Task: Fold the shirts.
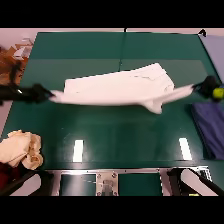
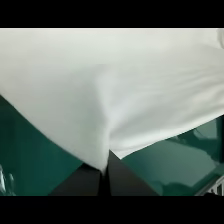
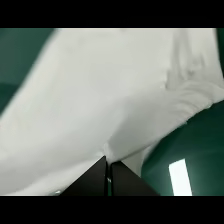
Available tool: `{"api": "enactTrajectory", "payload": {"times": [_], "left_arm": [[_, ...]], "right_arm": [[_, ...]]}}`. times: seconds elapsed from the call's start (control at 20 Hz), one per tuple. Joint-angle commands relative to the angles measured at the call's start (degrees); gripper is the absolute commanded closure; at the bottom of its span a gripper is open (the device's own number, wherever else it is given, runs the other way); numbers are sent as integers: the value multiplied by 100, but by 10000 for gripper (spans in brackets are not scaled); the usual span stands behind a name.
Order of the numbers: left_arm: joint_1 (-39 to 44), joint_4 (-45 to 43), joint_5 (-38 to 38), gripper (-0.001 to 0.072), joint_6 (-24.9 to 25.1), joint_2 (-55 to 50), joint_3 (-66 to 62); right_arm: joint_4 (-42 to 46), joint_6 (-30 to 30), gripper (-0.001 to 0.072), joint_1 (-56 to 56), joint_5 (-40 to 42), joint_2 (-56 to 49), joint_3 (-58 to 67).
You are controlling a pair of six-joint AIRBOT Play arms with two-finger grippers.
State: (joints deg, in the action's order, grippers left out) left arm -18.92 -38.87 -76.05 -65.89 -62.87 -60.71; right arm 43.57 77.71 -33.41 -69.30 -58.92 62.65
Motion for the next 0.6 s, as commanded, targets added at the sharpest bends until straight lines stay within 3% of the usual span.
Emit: {"api": "enactTrajectory", "payload": {"times": [0.0,0.15,0.3,0.55], "left_arm": [[-2,317,98,686,-164,1029,-2282],[-2,286,680,686,-164,1550,-4240],[-2,90,704,686,-328,1547,-5759],[-2,-879,396,685,-704,1532,-5370]], "right_arm": [[-544,162,698,-155,17,946,1902],[-540,400,697,-496,654,1611,3331],[-479,483,697,-850,1034,1926,4164],[-398,476,697,-905,1047,1902,3967]]}}
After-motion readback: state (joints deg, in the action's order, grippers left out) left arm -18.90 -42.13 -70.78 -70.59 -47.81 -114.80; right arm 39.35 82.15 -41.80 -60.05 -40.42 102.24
